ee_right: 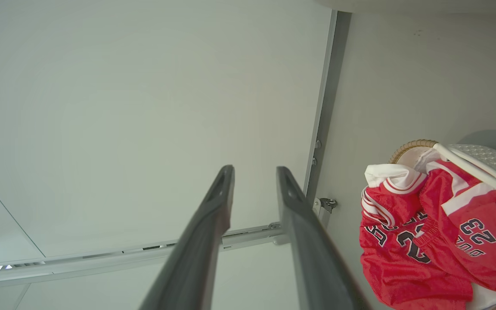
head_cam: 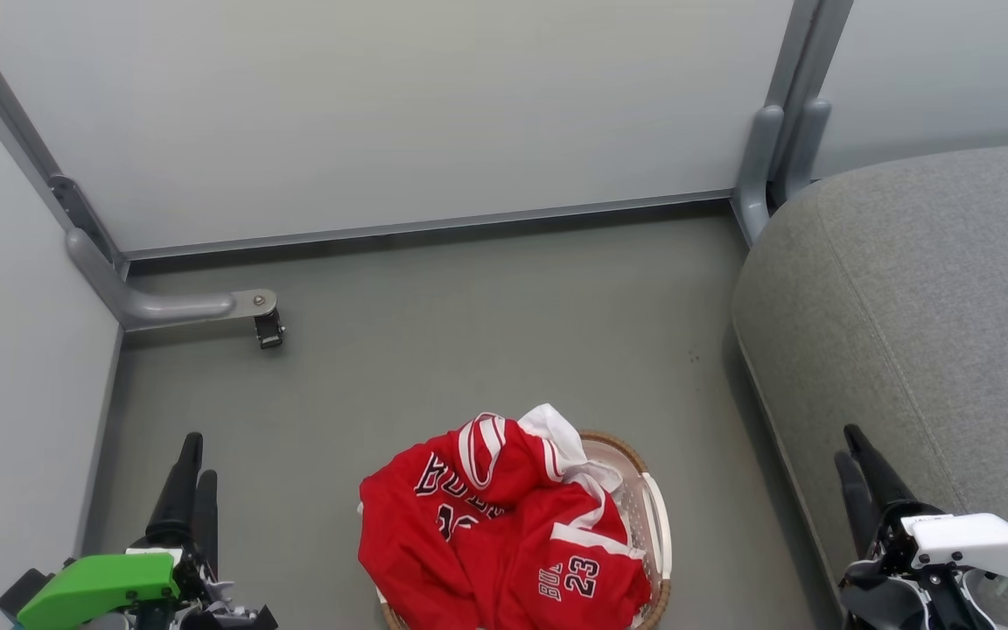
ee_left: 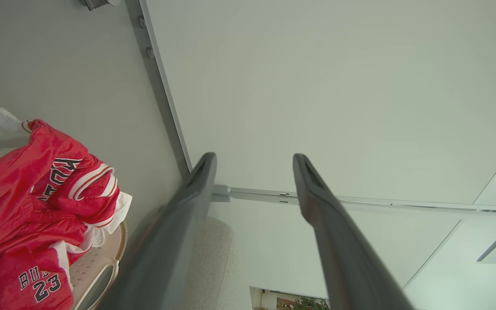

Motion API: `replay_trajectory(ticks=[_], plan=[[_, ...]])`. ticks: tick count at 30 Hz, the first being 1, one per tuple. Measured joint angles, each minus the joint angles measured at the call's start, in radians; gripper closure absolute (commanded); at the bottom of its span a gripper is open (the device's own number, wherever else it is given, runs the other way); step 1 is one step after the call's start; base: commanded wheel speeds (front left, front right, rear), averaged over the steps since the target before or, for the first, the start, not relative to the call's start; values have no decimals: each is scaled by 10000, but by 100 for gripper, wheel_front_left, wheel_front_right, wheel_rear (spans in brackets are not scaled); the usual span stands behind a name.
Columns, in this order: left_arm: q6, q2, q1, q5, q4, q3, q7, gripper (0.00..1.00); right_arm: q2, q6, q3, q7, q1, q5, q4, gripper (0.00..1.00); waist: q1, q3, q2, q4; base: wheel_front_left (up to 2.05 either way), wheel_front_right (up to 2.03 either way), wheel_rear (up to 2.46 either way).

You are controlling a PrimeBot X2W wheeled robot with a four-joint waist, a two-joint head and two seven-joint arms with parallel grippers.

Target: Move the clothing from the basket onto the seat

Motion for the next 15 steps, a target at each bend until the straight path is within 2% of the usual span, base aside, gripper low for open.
replay_trajectory(ticks=[9, 15], plan=[[0, -6, 112, 184, -290, -431, -445, 0, -6, 0, 282, -520, 94, -238, -65, 0, 0, 3, 0, -2, 0, 0, 0], [0, -4, 196, 673, -491, -573, -721, 0, -10, 0, 270, -815, 230, -842, -134, 0, 0, 8, 0, 2, 0, 0, 0]])
